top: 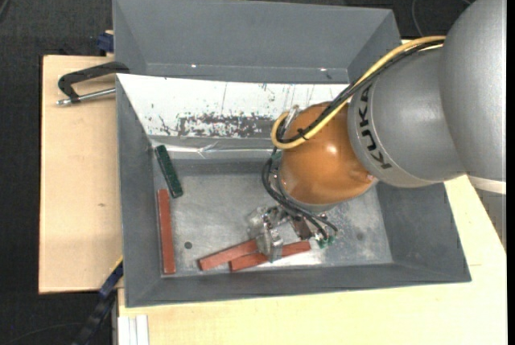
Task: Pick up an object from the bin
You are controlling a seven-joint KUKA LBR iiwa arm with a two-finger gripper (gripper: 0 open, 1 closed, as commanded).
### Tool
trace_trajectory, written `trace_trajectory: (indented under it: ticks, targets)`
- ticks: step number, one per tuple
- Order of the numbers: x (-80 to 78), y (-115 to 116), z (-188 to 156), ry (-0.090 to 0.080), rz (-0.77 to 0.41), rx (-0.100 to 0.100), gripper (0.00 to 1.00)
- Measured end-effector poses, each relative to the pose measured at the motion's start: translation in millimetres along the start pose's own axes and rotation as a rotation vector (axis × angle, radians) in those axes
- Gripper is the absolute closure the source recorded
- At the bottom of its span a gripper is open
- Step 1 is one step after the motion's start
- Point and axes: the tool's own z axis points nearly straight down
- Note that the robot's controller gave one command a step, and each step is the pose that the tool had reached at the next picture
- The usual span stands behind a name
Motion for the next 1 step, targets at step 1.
trace_trajectory:
  ticks: [1]
  targets:
    - [-0.3,-29.1,-123.1,-0.009,0.416,0.002,1.00]
